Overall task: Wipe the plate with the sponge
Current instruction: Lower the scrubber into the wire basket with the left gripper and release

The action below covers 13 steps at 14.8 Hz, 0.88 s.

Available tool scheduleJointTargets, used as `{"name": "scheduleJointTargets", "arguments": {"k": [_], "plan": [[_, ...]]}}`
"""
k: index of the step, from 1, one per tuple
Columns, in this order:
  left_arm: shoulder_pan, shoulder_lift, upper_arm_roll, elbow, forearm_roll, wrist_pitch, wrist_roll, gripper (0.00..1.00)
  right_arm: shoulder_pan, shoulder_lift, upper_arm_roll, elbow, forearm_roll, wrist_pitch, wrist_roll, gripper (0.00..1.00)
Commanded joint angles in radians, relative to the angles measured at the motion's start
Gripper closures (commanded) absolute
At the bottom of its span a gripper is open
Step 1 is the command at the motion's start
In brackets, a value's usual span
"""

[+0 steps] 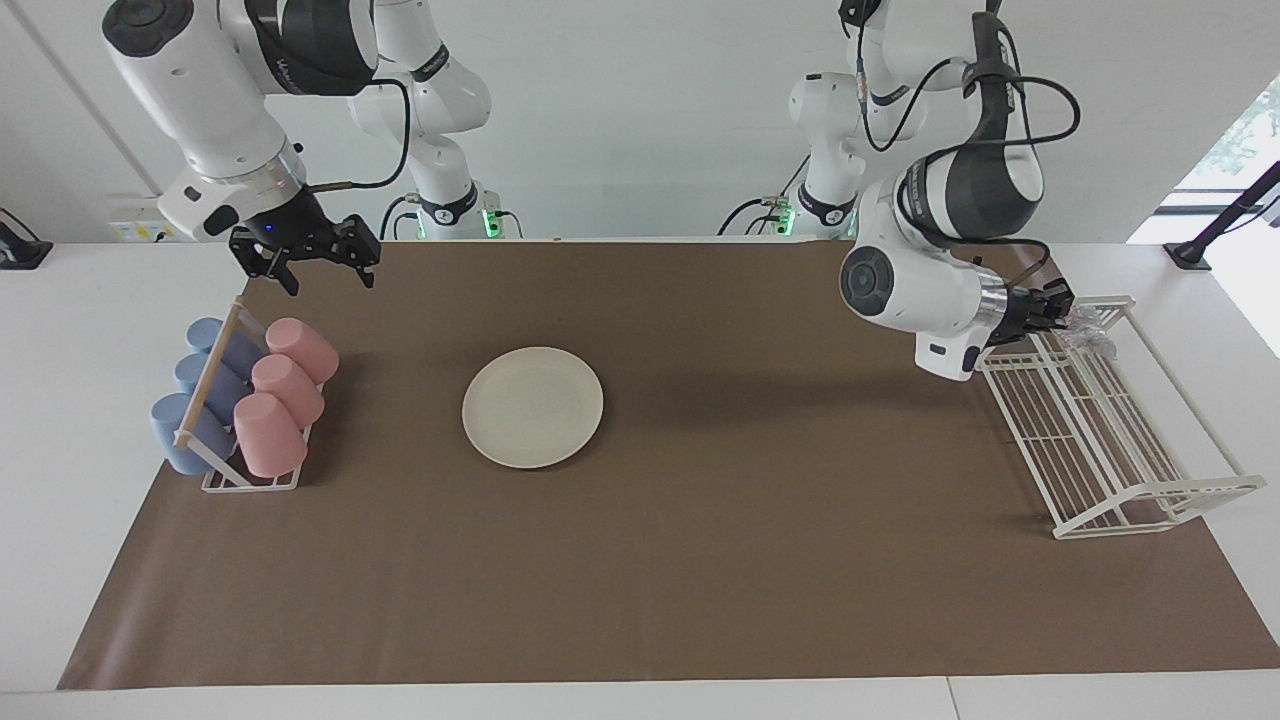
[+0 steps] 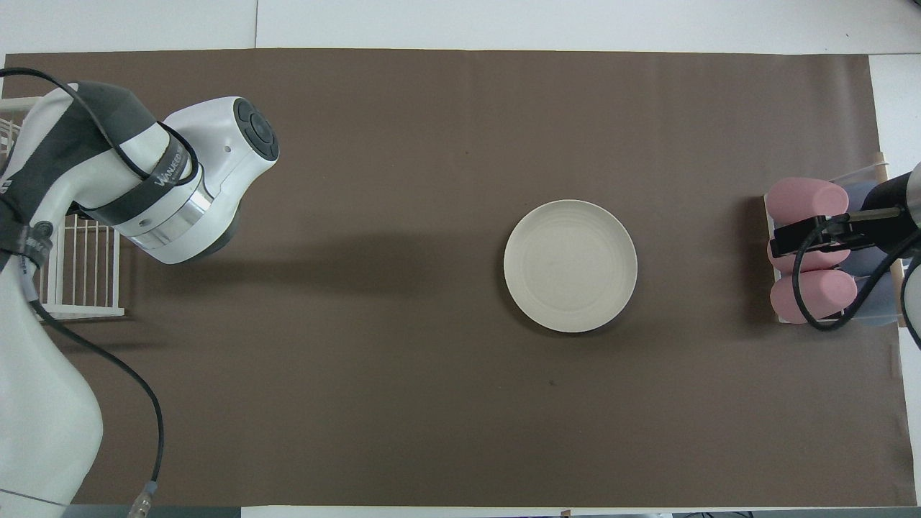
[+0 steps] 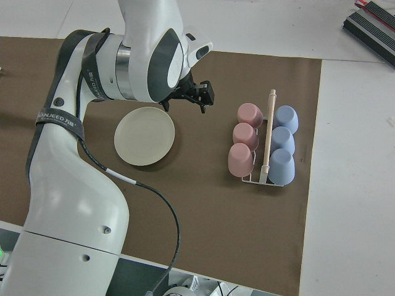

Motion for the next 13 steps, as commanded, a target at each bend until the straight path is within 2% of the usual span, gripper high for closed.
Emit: {"name": "scheduleJointTargets", "arguments": {"k": [1, 6, 13], "plan": [[0.036, 0.025, -0.004, -0.003, 0.033, 0.052, 0.010, 1.00, -0.001, 0.007, 0.004, 0.011, -0.018, 0.013, 0.061, 0.00], [0.068, 0.022, -0.005, -0.034, 0.028, 0.130, -0.019, 1.00, -0.024, 0.005, 0.005, 0.011, -0.020, 0.014, 0.064, 0.00], [0.091, 0.018, -0.007, -0.061, 0.019, 0.170, -0.077, 1.00, -0.034, 0.004, 0.004, 0.011, -0.018, 0.014, 0.064, 0.00]]}}
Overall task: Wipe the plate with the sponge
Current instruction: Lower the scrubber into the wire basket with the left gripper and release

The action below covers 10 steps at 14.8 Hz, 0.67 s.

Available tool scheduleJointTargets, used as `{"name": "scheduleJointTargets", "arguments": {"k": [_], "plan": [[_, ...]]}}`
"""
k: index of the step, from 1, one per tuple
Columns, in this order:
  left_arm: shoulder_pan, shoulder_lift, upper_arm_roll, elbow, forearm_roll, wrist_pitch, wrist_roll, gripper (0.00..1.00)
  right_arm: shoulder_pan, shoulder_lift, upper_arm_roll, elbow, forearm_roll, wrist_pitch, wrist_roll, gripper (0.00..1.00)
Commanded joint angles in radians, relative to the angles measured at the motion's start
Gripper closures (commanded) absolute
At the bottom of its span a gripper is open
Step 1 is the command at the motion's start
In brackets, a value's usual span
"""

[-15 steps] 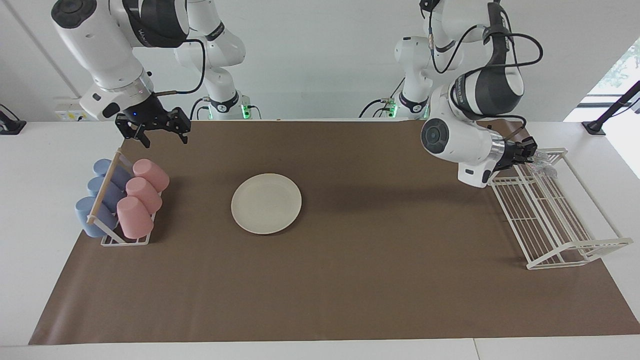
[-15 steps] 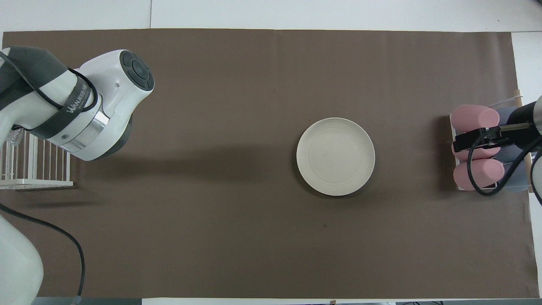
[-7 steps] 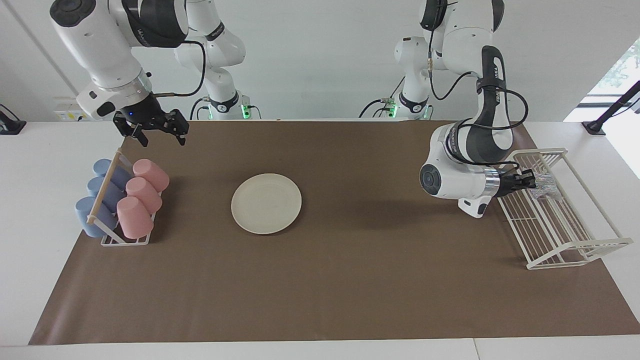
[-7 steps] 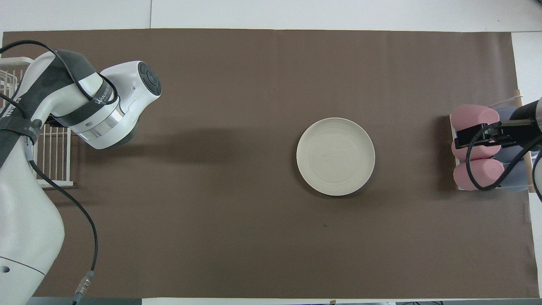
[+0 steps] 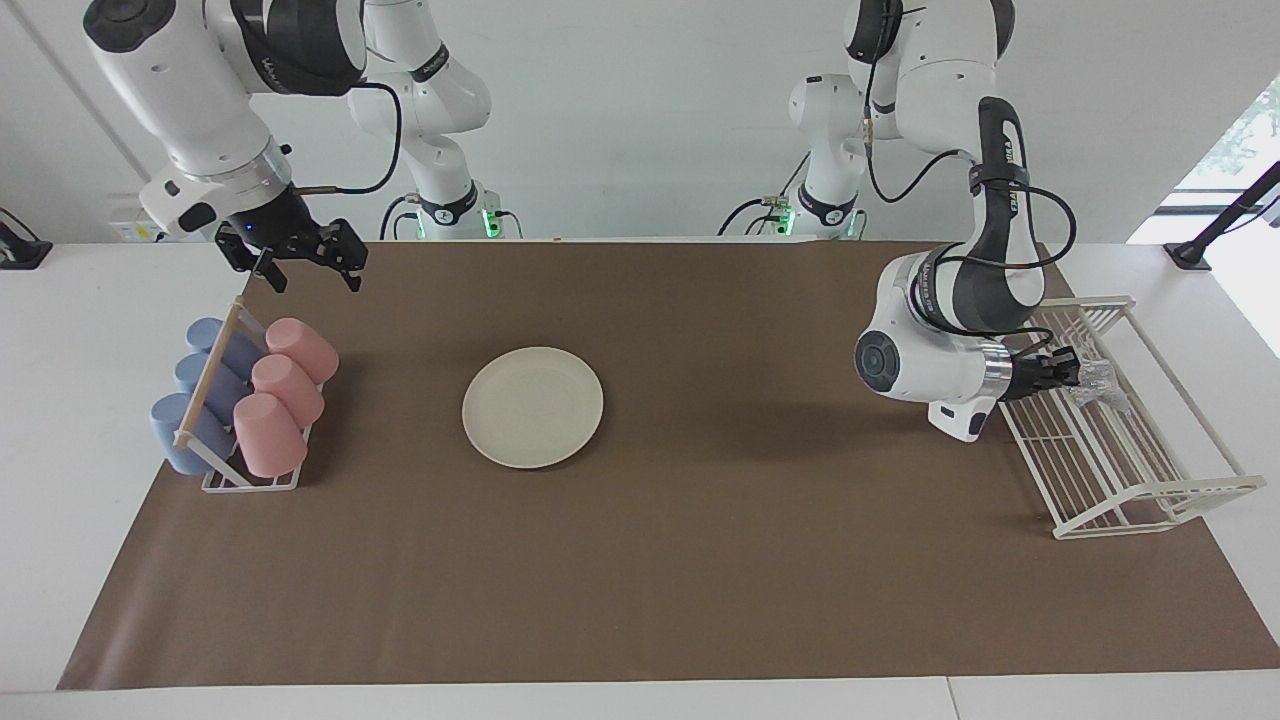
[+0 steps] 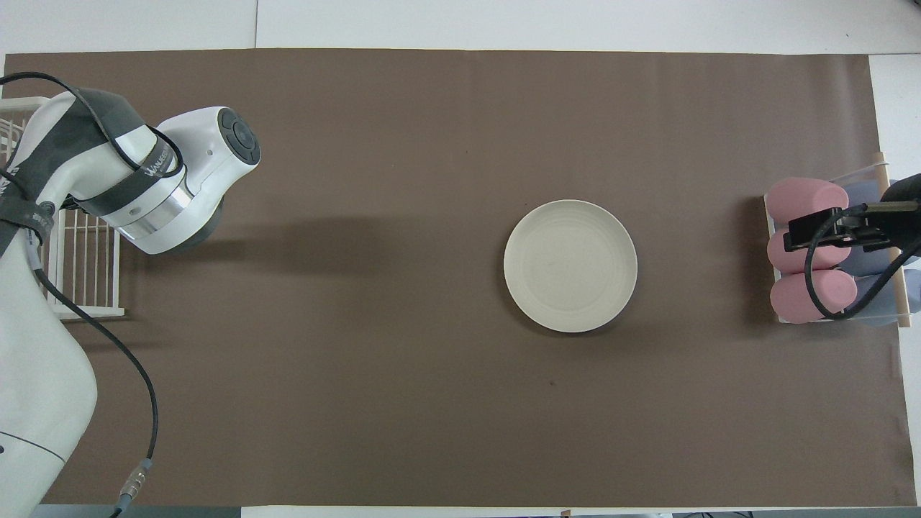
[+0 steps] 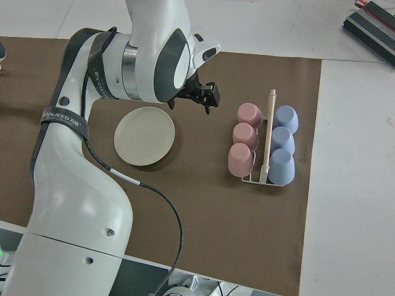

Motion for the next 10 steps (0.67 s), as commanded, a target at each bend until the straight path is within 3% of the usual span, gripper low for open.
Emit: {"name": "scheduleJointTargets", "arguments": {"k": [1, 3, 4, 5, 6, 9, 10], "plan": [[0.012, -0.027, -0.006, -0.035, 0.003, 0.030, -0.020, 1.00, -0.008, 0.004, 0.005, 0.007, -0.018, 0.009, 0.012, 0.00], [0.012, -0.027, -0.006, -0.033, -0.002, 0.038, -0.018, 0.98, -0.008, 0.004, 0.005, 0.007, -0.018, 0.010, 0.012, 0.00], [0.012, -0.027, -0.006, -0.033, -0.002, 0.039, -0.018, 0.78, -0.008, 0.004, 0.005, 0.007, -0.018, 0.010, 0.012, 0.00], [0.012, -0.027, -0.006, -0.033, -0.002, 0.041, -0.018, 0.44, -0.008, 0.004, 0.005, 0.007, -0.018, 0.010, 0.012, 0.00], [0.012, -0.027, -0.006, -0.033, -0.002, 0.044, -0.018, 0.19, -0.006, 0.004, 0.005, 0.007, -0.018, 0.010, 0.012, 0.00], [0.012, -0.027, -0.006, -0.033, -0.002, 0.045, -0.018, 0.00, -0.006, 0.004, 0.005, 0.007, -0.018, 0.010, 0.012, 0.00], [0.012, -0.027, -0.006, -0.032, -0.002, 0.045, -0.017, 0.00, -0.006, 0.004, 0.005, 0.007, -0.018, 0.010, 0.012, 0.00]]}}
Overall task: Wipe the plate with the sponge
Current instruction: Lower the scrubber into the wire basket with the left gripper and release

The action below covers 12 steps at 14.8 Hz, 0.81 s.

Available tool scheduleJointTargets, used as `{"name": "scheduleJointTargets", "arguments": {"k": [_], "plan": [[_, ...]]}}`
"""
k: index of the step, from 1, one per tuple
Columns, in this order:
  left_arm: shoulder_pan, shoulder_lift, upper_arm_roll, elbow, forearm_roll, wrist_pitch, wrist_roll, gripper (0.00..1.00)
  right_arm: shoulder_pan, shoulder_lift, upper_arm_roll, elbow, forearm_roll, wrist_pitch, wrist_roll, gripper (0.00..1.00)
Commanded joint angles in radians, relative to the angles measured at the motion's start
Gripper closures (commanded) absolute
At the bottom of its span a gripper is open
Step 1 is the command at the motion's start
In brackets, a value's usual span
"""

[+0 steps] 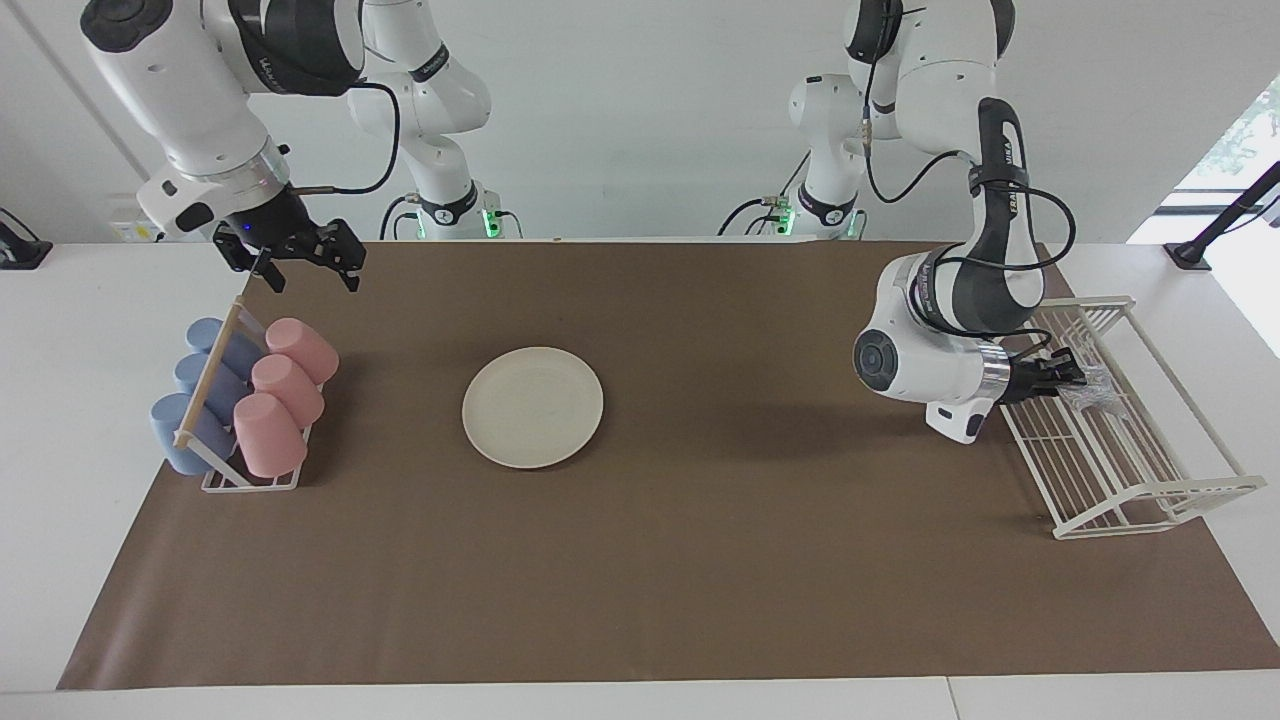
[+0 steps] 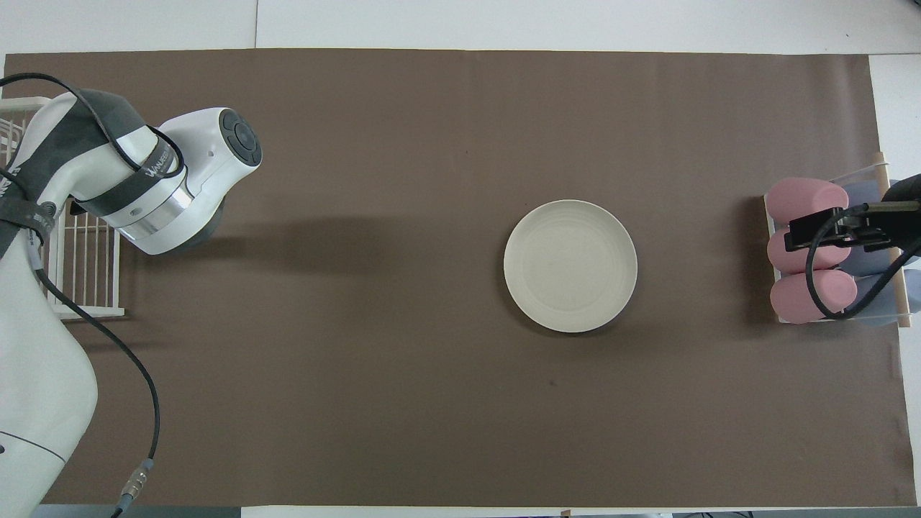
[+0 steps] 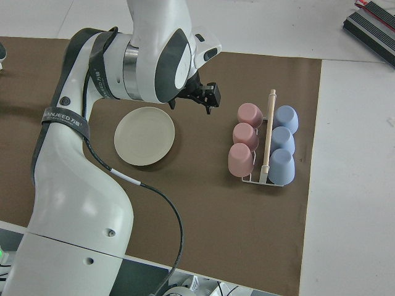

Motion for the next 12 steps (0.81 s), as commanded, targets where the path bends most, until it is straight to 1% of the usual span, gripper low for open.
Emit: {"name": "scheduleJointTargets", "arguments": {"k": [1, 4, 7, 8, 10, 12], "plan": [[0.012, -0.027, -0.006, -0.030, -0.001, 0.025, -0.014, 0.00, -0.006, 0.004, 0.005, 0.007, -0.018, 0.010, 0.012, 0.00], [0.010, -0.027, -0.006, -0.030, -0.006, 0.025, -0.011, 0.00, -0.006, 0.004, 0.005, 0.007, -0.018, 0.009, 0.012, 0.00], [0.012, -0.035, -0.007, -0.012, -0.046, 0.025, -0.003, 0.00, -0.006, 0.004, 0.005, 0.007, -0.018, 0.009, 0.012, 0.00], [0.013, -0.050, -0.007, 0.004, -0.088, 0.027, 0.005, 0.00, -0.006, 0.004, 0.005, 0.007, -0.018, 0.010, 0.012, 0.00], [0.042, -0.094, -0.009, 0.057, -0.229, 0.039, 0.053, 0.00, -0.006, 0.004, 0.005, 0.007, -0.018, 0.009, 0.012, 0.00], [0.053, -0.154, -0.001, 0.093, -0.366, 0.037, 0.115, 0.00, -0.006, 0.004, 0.005, 0.007, -0.018, 0.009, 0.012, 0.00]]}}
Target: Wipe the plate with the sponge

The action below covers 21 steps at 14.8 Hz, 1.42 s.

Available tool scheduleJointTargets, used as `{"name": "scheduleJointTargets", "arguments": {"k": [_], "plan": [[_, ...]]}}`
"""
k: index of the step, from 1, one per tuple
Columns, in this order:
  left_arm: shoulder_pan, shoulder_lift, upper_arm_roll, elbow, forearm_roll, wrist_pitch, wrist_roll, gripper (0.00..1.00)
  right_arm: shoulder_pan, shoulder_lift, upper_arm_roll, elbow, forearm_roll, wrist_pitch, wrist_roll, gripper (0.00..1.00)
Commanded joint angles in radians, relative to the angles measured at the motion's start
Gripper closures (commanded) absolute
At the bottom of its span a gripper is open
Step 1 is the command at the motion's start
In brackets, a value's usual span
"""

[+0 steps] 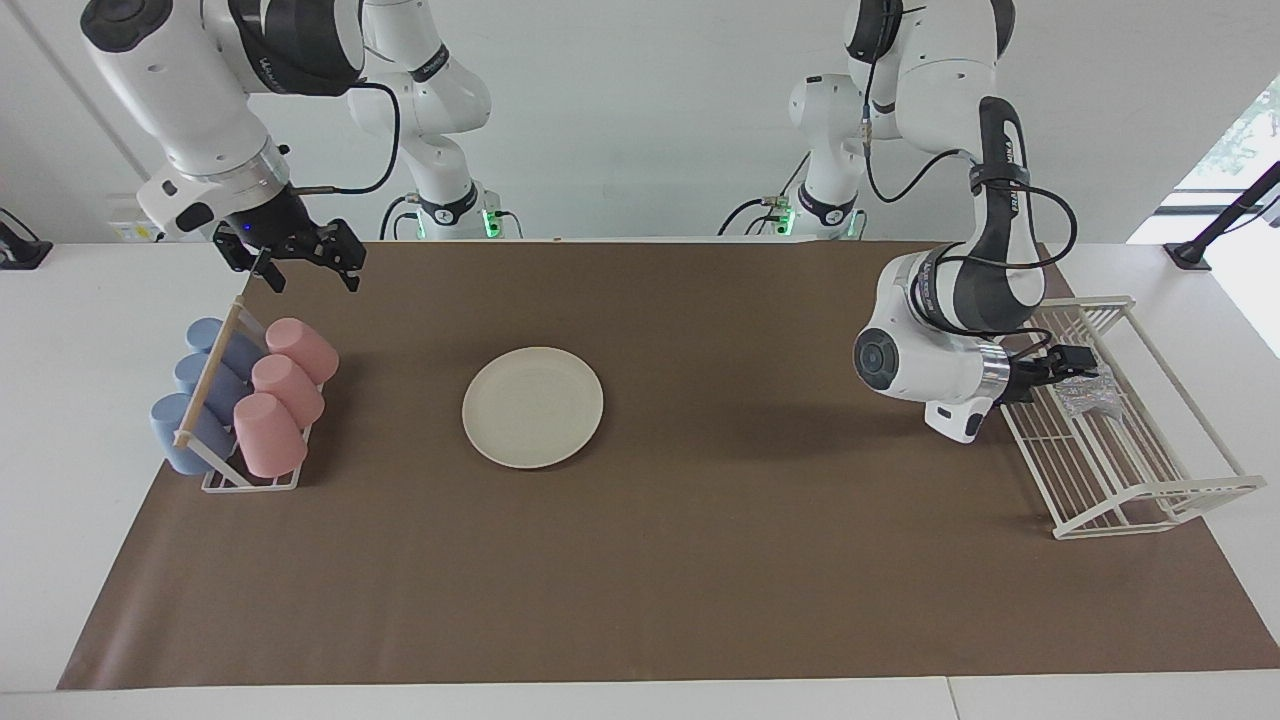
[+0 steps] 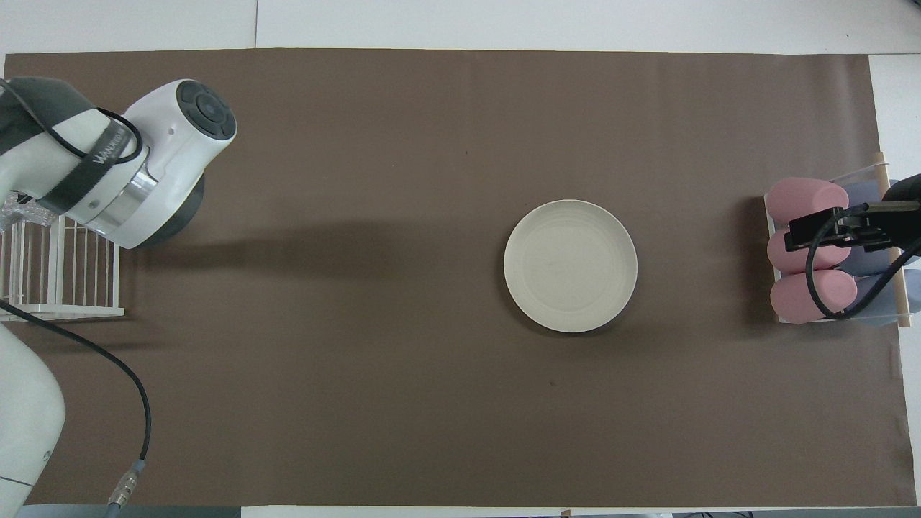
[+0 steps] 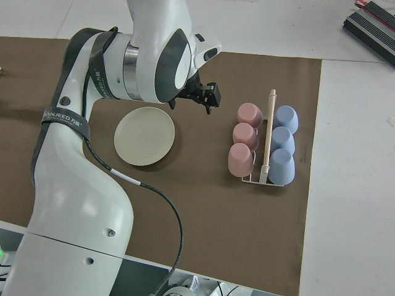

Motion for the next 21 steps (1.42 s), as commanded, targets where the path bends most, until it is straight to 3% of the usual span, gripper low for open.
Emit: {"name": "scheduleJointTargets", "arguments": {"k": [1, 8, 13, 16, 21], "plan": [[0.034, -0.107, 0.001, 0.033, -0.167, 0.017, 0.082, 0.00, -0.006, 0.004, 0.005, 0.007, -0.018, 0.009, 0.012, 0.00], [0.100, -0.322, 0.007, 0.046, -0.585, 0.010, 0.125, 0.00, -0.006, 0.002, 0.005, 0.007, -0.018, 0.007, 0.012, 0.00], [0.160, -0.450, 0.013, 0.001, -0.852, -0.065, 0.186, 0.00, -0.006, 0.002, 0.005, 0.005, -0.018, 0.007, 0.012, 0.00], [0.163, -0.479, 0.013, -0.066, -0.893, -0.067, 0.188, 0.00, -0.006, 0.002, 0.005, 0.005, -0.018, 0.007, 0.015, 0.00], [0.163, -0.421, 0.012, -0.063, -0.893, -0.020, 0.188, 0.00, -0.006, 0.002, 0.005, 0.004, -0.018, 0.007, 0.015, 0.00]]}}
